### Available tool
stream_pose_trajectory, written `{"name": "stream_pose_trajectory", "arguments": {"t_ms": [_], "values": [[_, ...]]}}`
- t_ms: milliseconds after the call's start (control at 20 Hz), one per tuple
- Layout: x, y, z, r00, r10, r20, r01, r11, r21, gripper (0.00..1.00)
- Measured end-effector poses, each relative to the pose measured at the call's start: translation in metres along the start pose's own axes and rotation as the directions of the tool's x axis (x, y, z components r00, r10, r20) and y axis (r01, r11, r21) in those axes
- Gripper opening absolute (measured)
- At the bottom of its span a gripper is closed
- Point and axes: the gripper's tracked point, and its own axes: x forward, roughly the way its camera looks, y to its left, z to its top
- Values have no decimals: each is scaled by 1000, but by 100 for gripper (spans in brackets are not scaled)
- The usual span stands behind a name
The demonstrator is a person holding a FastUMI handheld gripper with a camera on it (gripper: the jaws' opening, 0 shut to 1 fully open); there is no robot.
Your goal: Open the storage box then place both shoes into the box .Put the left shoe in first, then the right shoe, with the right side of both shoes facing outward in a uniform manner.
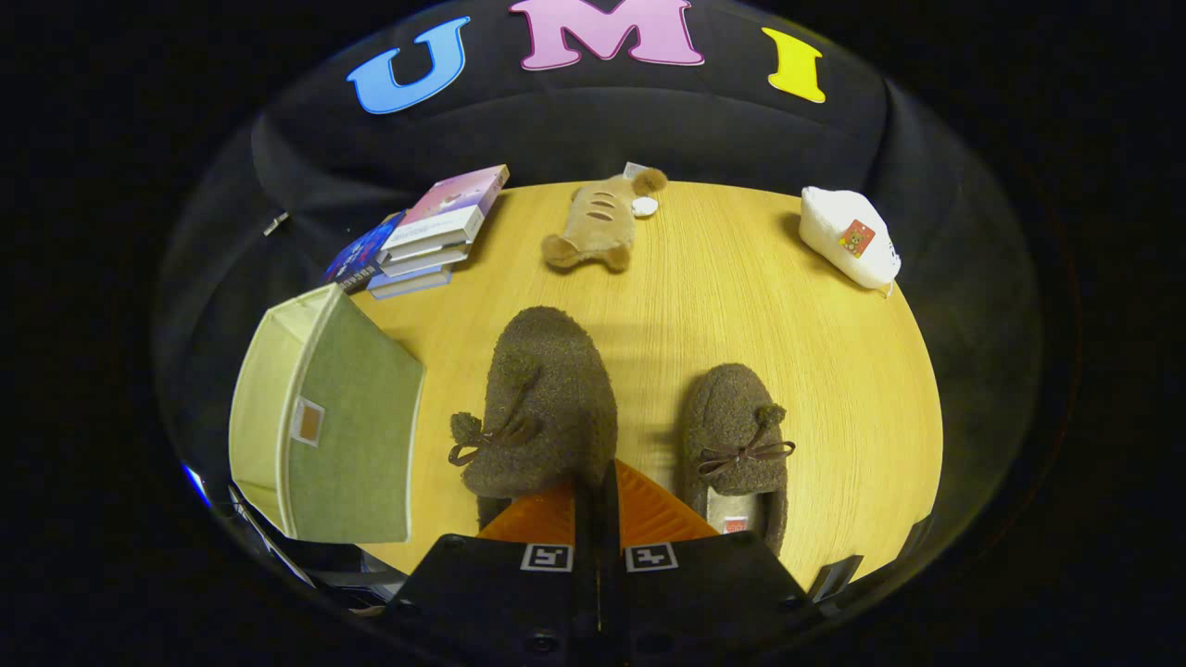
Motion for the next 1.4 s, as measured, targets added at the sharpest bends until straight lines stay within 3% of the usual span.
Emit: {"name": "stream_pose_trajectory", "arguments": {"t_ms": [500,900,1400], "values": [[-58,129,53,979,193,72,-200,973,111,6],[-46,245,49,947,320,9,-319,940,118,6],[3,312,8,952,286,-107,-270,952,142,6]]}}
